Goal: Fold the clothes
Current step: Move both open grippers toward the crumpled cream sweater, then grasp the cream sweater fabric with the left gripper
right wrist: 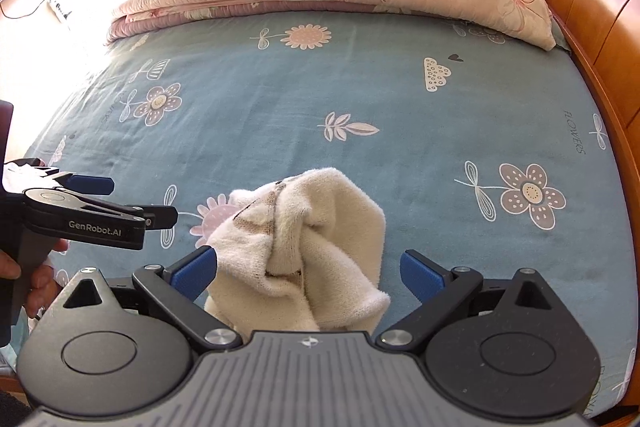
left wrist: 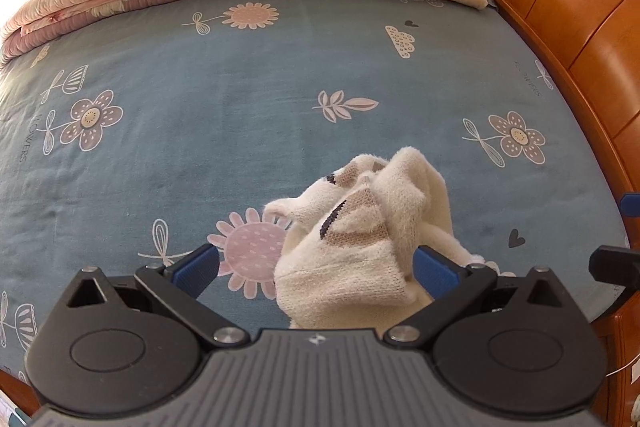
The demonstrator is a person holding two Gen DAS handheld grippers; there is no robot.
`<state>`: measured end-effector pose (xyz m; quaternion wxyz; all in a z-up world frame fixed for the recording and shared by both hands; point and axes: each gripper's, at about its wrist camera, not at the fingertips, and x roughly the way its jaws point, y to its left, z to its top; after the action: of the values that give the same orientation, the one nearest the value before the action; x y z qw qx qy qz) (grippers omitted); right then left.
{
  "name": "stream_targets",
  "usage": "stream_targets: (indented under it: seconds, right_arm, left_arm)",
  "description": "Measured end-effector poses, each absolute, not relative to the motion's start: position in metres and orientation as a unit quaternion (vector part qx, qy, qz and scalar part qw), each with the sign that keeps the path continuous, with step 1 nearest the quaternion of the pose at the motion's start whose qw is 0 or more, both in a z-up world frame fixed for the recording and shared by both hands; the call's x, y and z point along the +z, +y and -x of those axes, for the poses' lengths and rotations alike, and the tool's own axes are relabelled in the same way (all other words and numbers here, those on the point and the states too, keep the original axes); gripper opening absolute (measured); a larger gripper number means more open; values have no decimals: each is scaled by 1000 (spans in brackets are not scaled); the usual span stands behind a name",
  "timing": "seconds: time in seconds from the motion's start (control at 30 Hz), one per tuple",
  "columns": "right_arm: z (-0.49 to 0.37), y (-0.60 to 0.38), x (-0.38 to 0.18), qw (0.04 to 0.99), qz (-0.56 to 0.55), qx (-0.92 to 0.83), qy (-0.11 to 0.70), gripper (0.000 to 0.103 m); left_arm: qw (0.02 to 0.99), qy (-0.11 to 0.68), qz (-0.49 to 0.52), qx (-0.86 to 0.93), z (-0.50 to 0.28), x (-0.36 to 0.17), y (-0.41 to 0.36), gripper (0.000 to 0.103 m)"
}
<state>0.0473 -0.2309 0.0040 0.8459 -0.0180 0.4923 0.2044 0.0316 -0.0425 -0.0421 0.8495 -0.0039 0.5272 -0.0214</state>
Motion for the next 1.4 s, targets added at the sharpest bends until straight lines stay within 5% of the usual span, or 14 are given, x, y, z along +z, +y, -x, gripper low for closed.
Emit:
stream_targets:
  seconds: [0.3, 1.03, 1.4]
  right_arm:
    - [-45, -205, -31, 821, 36, 187, 538, 90]
    - [-43, -196, -96, 768, 63, 243, 589, 88]
    - [-35, -225, -106, 776, 33, 210, 593, 88]
  left_arm:
    - [833, 552, -17, -39, -24, -77, -40, 102]
    - [816, 576, -51, 2, -11, -108, -47, 100]
    - [801, 573, -134, -107, -21, -115, -105, 68]
